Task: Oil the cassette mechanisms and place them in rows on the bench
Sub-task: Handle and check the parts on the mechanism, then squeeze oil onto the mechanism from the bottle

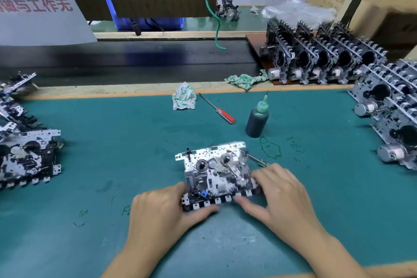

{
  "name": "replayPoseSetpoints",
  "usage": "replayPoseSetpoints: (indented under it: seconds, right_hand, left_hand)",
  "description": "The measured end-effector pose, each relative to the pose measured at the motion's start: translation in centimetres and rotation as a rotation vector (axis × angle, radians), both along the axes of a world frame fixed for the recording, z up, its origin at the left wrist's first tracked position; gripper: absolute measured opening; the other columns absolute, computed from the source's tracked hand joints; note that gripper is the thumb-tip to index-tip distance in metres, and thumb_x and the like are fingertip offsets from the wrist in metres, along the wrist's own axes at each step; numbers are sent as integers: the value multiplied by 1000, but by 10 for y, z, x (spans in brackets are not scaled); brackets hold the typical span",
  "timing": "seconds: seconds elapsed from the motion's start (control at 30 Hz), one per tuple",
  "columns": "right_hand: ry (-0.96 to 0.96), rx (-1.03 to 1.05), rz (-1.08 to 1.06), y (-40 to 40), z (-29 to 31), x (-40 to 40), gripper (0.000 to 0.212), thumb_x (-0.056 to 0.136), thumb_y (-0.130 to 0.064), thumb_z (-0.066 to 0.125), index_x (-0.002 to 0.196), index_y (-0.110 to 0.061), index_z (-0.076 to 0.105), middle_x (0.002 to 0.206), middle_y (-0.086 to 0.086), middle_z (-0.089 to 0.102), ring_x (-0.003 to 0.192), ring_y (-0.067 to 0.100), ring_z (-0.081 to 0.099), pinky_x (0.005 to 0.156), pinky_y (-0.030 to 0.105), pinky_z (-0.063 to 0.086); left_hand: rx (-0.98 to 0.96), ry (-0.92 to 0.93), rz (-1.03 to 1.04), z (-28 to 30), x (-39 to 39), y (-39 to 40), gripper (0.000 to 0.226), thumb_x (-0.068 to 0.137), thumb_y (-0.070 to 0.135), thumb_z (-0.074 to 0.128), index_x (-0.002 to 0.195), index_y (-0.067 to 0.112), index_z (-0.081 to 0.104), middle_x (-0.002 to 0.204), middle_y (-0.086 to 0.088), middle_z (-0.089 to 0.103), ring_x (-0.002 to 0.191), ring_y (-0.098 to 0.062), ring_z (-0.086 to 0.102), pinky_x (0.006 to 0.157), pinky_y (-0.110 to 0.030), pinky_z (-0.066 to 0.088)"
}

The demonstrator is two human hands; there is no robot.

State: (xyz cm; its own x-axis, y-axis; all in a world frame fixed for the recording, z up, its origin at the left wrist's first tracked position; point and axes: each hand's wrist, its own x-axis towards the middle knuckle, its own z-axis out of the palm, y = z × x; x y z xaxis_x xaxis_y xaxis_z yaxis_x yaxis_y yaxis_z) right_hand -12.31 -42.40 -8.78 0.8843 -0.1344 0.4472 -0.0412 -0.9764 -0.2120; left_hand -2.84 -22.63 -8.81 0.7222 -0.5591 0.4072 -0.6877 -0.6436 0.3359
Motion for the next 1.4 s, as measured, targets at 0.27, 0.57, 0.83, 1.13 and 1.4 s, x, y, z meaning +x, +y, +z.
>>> replayPoseSetpoints:
  seconds: [0.27,0.57,0.83,1.13,1.4]
  right_hand:
    - [-192,510,-329,-22,22,45,65,76,-30,72,132,-22,39,107,-7,51,97,12,47,78,31,41]
    - [-134,1006,-320,-36,6,89,33,88,-15,65,108,-19,38,109,-1,57,95,12,54,77,15,38]
    - [-466,1083,-93,-12,35,38,27,77,-31,67,101,-38,58,85,-10,67,65,10,58,65,20,49]
    - [-688,1457,-228,3,20,17,22,74,-27,62,75,-9,50,57,-4,58,38,12,45,39,22,41]
    - [-612,1230,-249,6,17,17,39,73,-48,61,70,-12,45,55,1,53,35,19,45,41,19,39]
  left_hand:
    - [383,-26,309,14,-5,-20,85,57,92,15,73,26,67,59,2,63,62,-20,67,47,-25,24]
    - [273,117,143,5,9,-38,57,46,70,77,43,17,56,29,-1,41,26,-22,46,36,-20,22]
    - [351,109,176,1,8,-38,61,62,80,56,57,19,64,40,-2,53,44,-25,58,43,-23,27]
    - [308,37,184,-9,10,-37,77,66,86,22,73,21,63,55,0,62,63,-23,64,50,-27,30]
    - [361,81,191,-11,10,-36,70,67,86,16,71,24,47,64,3,64,71,-18,64,53,-29,29]
